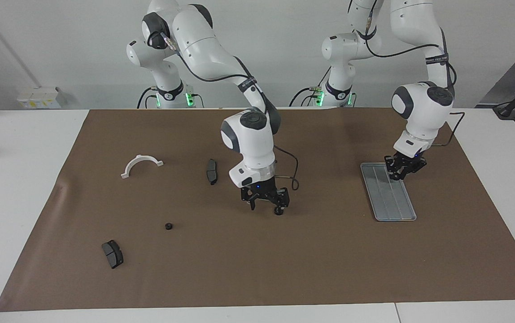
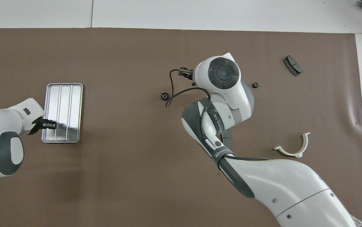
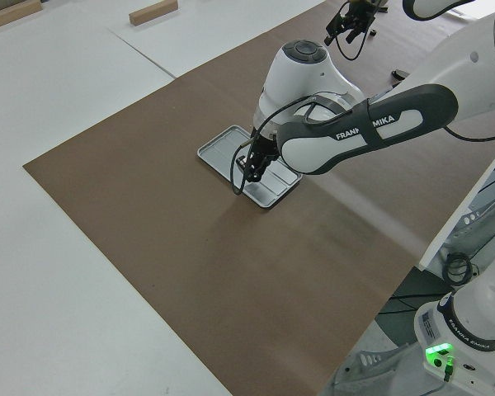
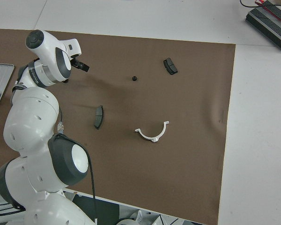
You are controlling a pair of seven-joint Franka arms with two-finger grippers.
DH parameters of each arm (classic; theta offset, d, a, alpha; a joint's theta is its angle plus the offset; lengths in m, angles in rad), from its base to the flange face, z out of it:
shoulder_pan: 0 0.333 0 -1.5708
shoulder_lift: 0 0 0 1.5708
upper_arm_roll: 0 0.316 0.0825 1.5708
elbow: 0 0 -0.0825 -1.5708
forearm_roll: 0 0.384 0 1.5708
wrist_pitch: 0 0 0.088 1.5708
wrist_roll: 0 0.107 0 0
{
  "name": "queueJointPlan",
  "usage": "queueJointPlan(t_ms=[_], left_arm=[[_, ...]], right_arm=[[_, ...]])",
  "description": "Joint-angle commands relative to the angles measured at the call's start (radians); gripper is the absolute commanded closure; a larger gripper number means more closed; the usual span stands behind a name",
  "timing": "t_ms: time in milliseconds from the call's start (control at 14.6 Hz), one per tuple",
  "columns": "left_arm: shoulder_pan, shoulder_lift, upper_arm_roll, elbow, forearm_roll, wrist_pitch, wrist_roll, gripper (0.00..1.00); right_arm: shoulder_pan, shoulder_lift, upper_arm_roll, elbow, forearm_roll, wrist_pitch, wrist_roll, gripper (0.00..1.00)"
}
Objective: Pick bearing gear from pile to tray
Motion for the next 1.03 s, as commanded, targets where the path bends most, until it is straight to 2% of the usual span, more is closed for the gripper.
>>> queueJointPlan(t_ms=[0, 68, 137, 205, 342, 411, 685, 822, 958], left_arm=[[0.01, -0.002, -0.01, -0.02, -0.004, 0.034, 0.017, 1.0], [0.002, -0.001, -0.008, -0.019, -0.004, 0.034, 0.015, 0.98], [-0.003, 0.001, -0.01, -0.017, -0.004, 0.036, 0.017, 0.63], [-0.004, 0.004, -0.013, -0.01, -0.004, 0.034, 0.012, 0.01], [-0.004, 0.011, -0.015, 0.021, -0.009, 0.03, 0.015, 0.0], [-0.007, 0.024, -0.018, 0.041, -0.009, 0.025, 0.014, 0.0], [-0.064, 0.054, -0.018, 0.151, -0.009, -0.027, 0.003, 0.0], [-0.124, 0.068, -0.018, 0.184, -0.009, -0.027, -0.035, 0.0], [-0.205, 0.085, -0.018, 0.22, -0.009, -0.022, -0.1, 0.0]], right_arm=[[-0.107, -0.077, 0.018, -0.081, 0.007, -0.062, -0.261, 0.0], [-0.136, -0.079, 0.019, -0.082, 0.009, -0.076, -0.335, 0.0], [-0.167, -0.079, 0.024, -0.082, 0.01, -0.105, -0.416, 0.0], [-0.197, -0.079, 0.028, -0.084, 0.033, -0.126, -0.528, 0.0], [-0.245, -0.071, 0.03, -0.113, 0.111, -0.129, -0.794, 0.0], [-0.259, -0.063, 0.03, -0.118, 0.121, -0.132, -0.872, 0.0], [-0.256, -0.05, 0.028, -0.182, 0.116, -0.061, -1.027, 0.0], [-0.259, -0.06, 0.028, -0.243, 0.116, -0.004, -1.064, 0.0], [-0.285, -0.063, 0.028, -0.263, 0.116, 0.015, -1.128, 0.0]])
